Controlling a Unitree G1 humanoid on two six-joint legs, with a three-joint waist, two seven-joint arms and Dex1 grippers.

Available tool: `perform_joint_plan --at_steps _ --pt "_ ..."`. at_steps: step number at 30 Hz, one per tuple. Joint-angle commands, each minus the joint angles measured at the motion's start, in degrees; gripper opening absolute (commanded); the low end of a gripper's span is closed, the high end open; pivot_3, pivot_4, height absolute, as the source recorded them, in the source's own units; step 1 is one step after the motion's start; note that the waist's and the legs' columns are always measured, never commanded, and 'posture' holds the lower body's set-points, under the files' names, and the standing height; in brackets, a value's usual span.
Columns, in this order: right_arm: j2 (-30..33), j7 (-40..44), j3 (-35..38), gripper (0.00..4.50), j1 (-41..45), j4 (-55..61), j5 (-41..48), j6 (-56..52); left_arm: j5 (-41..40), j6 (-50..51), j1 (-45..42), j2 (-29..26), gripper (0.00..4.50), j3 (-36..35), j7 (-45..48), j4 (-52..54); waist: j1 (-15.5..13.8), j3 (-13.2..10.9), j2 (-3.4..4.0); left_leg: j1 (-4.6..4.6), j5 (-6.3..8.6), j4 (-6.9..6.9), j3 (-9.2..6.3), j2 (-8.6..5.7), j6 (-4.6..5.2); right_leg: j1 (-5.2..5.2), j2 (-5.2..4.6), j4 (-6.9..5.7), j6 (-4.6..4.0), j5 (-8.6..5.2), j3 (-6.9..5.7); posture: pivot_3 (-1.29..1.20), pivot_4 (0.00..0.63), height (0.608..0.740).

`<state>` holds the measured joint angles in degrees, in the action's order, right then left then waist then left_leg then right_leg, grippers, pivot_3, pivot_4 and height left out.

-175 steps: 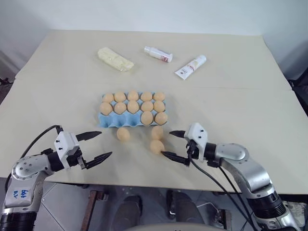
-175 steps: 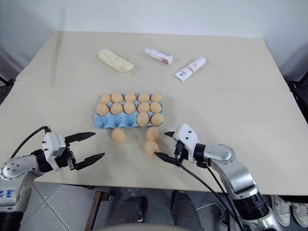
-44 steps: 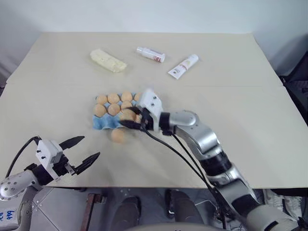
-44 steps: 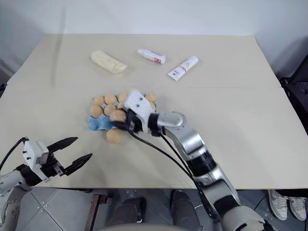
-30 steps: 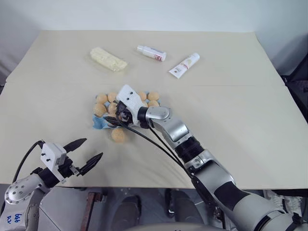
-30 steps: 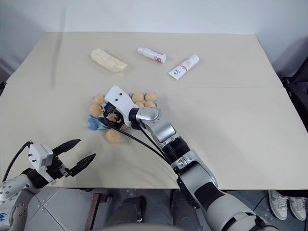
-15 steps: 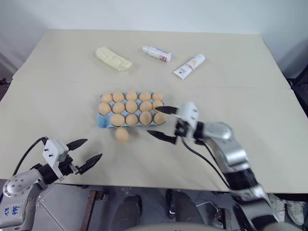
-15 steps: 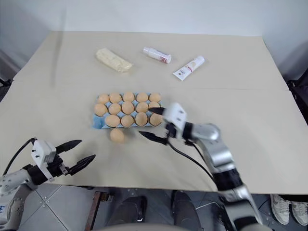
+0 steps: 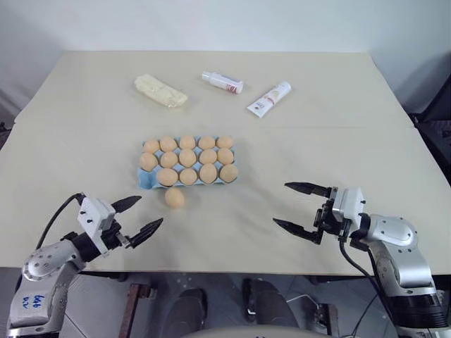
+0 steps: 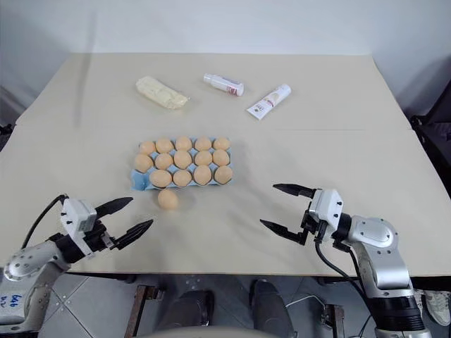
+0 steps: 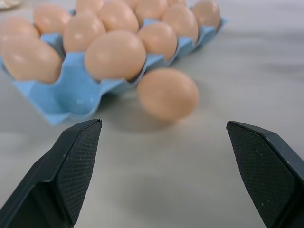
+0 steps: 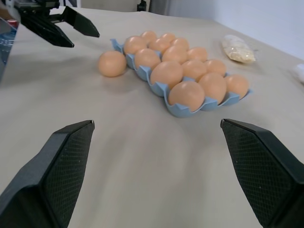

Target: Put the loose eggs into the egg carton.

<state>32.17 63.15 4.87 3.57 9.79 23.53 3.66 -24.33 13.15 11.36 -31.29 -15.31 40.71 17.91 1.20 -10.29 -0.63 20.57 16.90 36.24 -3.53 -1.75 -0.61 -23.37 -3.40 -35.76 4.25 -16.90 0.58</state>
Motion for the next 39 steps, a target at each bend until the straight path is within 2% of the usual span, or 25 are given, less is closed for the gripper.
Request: perform_joint_plan --at_steps 1,5,9,19,20,21,24,27,30,34,39 --pt "-0.2 -1.32 -0.7 4.47 0.72 3.65 1.05 -0.46 1.84 2.19 0.17 2.92 4.5 3.01 -5.37 3.74 -0.1 0.0 0.0 0.0 0.01 -0.01 0.0 0.0 -0.01 -0.01 0.01 0.0 0.0 0.0 0.0 0.0 0.15 0.74" --pt "-0.58 -2.05 -2.17 4.47 0.55 5.88 1.62 -1.9 5.46 3.16 0.36 6.02 4.5 6.42 -10.36 4.68 -0.62 0.0 0.0 0.03 0.02 -0.01 0.0 0.0 -0.02 -0.03 0.03 0.02 0.01 0.0 -0.01 0.0 0.15 0.74" --pt "-0.28 -2.85 -2.68 4.47 -0.31 8.54 2.73 -4.01 9.89 0.92 -3.41 11.13 4.5 9.65 -16.26 1.0 -1.77 0.0 0.0 0.02 0.01 0.08 0.0 -0.02 -0.01 0.0 0.03 -0.01 0.03 0.01 -0.02 0.0 0.15 0.74" --pt "-0.27 -4.13 -2.72 4.47 -0.69 10.67 3.13 -6.47 13.37 -1.97 -8.59 15.81 4.5 13.76 -18.84 -4.58 -2.59 0.0 0.0 0.15 0.02 0.21 -0.06 -0.06 0.01 -0.01 0.03 0.05 0.09 0.05 -0.07 0.0 0.15 0.74" --pt "-0.39 -4.35 -2.78 4.5 -0.73 10.84 3.16 -6.65 13.43 -2.16 -8.76 15.94 4.09 13.86 -18.93 -4.76 -2.57 0.0 0.0 0.15 0.02 0.21 -0.06 -0.06 0.01 -0.01 0.04 0.04 0.09 0.05 -0.08 0.0 0.15 0.74" --pt "-0.51 -4.54 -2.92 4.5 -0.82 10.99 3.18 -6.77 13.5 -2.78 -8.91 16.04 3.93 13.87 -18.94 -4.96 -2.55 0.0 0.0 0.15 0.02 0.21 -0.06 -0.06 0.01 -0.01 0.03 0.04 0.09 0.05 -0.08 0.0 0.15 0.74" --pt "-1.19 -5.26 -4.15 4.5 -1.52 11.49 2.69 -6.9 13.23 -4.43 -9.5 16.64 3.02 12.73 -19.71 -5.29 -2.61 0.0 0.0 0.15 0.02 0.21 -0.06 -0.06 0.01 -0.01 0.03 0.05 0.09 0.05 -0.09 0.0 0.15 0.74" --pt "-1.48 -5.81 -5.09 4.5 -1.61 11.74 2.52 -7.13 11.35 -5.86 -6.98 14.45 2.22 10.97 -16.39 -3.78 -2.53 0.0 0.0 0.16 0.02 0.21 -0.06 -0.06 0.01 -0.01 0.04 0.05 0.09 0.05 -0.09 0.0 0.15 0.74" --pt "-1.44 -5.95 -5.34 4.5 -1.31 11.32 2.5 -7.29 6.97 -7.94 -5.42 12.18 2.22 7.33 -12.25 -2.25 -2.27 0.0 0.0 0.17 0.02 0.2 -0.05 -0.04 0.0 -0.05 0.05 0.05 0.09 0.05 -0.07 0.0 0.15 0.74" --pt "-1.49 -6.29 -5.53 4.5 -0.68 10.32 2.2 -7.26 1.07 -5.94 -7.32 7.78 2.22 3.38 -7.36 -0.59 -2.69 0.0 0.0 0.18 0.01 0.22 -0.11 -0.03 0.01 -0.04 0.03 0.03 0.06 0.04 -0.12 0.0 0.15 0.74" --pt "-2.07 -7.44 -6.17 4.5 0.14 9.91 1.7 -7.16 1.86 -6.63 -14.21 6.11 2.22 0.93 -8.74 -7.08 -2.71 0.0 0.0 0.24 -0.01 0.26 -0.14 -0.08 0.05 -0.01 -0.03 0.11 0.09 0.07 -0.13 0.0 0.15 0.74"
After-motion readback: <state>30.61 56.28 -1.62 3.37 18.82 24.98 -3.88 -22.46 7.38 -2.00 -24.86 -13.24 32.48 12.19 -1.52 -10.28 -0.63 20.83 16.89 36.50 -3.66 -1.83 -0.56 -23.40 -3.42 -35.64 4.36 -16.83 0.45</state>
